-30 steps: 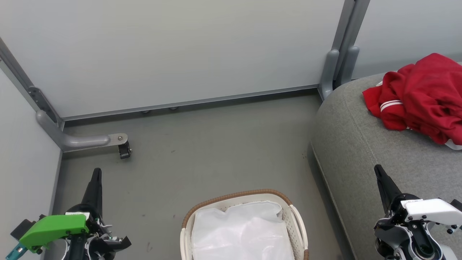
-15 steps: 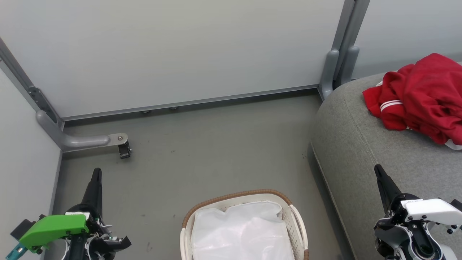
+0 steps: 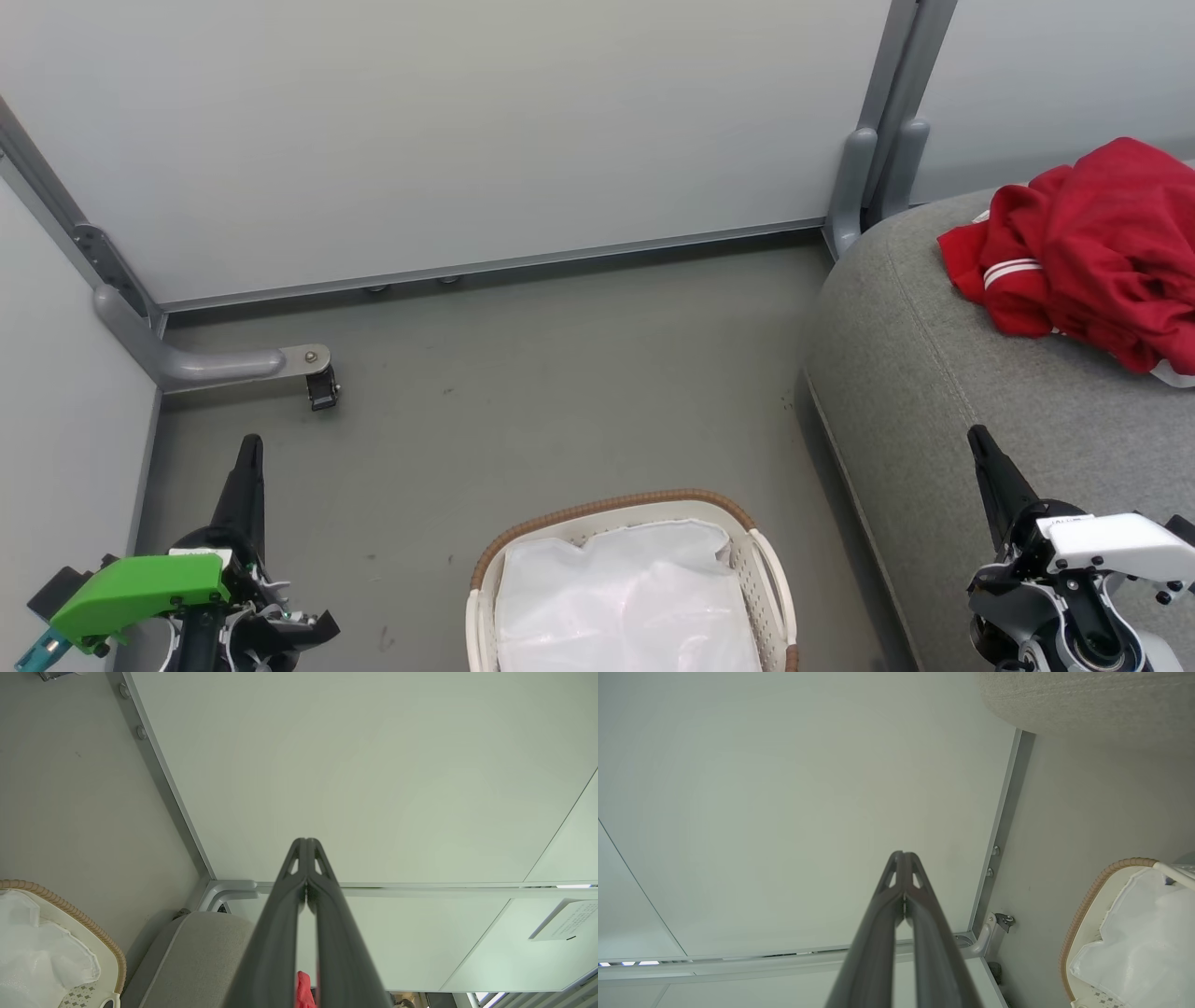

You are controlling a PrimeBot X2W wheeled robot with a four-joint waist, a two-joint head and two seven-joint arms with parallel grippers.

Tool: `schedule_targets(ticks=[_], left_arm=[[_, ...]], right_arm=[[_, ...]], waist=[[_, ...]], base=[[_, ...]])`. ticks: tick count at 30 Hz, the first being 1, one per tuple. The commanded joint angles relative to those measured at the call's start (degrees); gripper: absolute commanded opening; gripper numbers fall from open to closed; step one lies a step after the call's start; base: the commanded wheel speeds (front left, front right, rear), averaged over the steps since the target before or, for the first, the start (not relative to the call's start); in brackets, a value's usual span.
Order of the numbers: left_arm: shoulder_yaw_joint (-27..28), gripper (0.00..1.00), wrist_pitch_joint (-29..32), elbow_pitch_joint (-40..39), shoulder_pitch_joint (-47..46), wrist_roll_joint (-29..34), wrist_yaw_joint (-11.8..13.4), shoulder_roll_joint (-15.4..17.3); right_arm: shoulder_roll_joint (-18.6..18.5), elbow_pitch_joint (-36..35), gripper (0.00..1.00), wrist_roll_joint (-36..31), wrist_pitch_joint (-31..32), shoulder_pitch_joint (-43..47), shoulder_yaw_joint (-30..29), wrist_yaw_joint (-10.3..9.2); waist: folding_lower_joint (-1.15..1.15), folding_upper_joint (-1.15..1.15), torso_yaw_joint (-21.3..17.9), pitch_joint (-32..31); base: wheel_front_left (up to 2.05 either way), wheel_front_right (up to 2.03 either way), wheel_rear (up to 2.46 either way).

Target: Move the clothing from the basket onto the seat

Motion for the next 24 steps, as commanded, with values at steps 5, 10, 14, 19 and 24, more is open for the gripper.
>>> schedule_targets(ticks=[5,10,14,19,24], left_arm=[[0.1,0.0,0.2,-0.1,-0.6,-0.3,-0.2,0.2],[0.1,0.0,0.2,-0.1,-0.6,-0.3,-0.2,0.2],[0.1,0.0,0.2,-0.1,-0.6,-0.3,-0.2,0.2],[0.1,0.0,0.2,-0.1,-0.6,-0.3,-0.2,0.2],[0.1,0.0,0.2,-0.1,-0.6,-0.3,-0.2,0.2]], right_arm=[[-0.3,-0.2,0.0,0.2,0.2,-0.4,-0.1,-0.02],[-0.3,-0.2,0.0,0.2,0.2,-0.4,-0.1,-0.02],[-0.3,-0.2,0.0,0.2,0.2,-0.4,-0.1,-0.02],[-0.3,-0.2,0.0,0.2,0.2,-0.4,-0.1,-0.02],[-0.3,-0.2,0.0,0.2,0.2,-0.4,-0.1,-0.02]], waist=[[0.0,0.54,0.0,0.0],[0.0,0.54,0.0,0.0],[0.0,0.54,0.0,0.0],[0.0,0.54,0.0,0.0],[0.0,0.54,0.0,0.0]], base=[[0.0,0.0,0.0],[0.0,0.0,0.0],[0.0,0.0,0.0],[0.0,0.0,0.0],[0.0,0.0,0.0]])
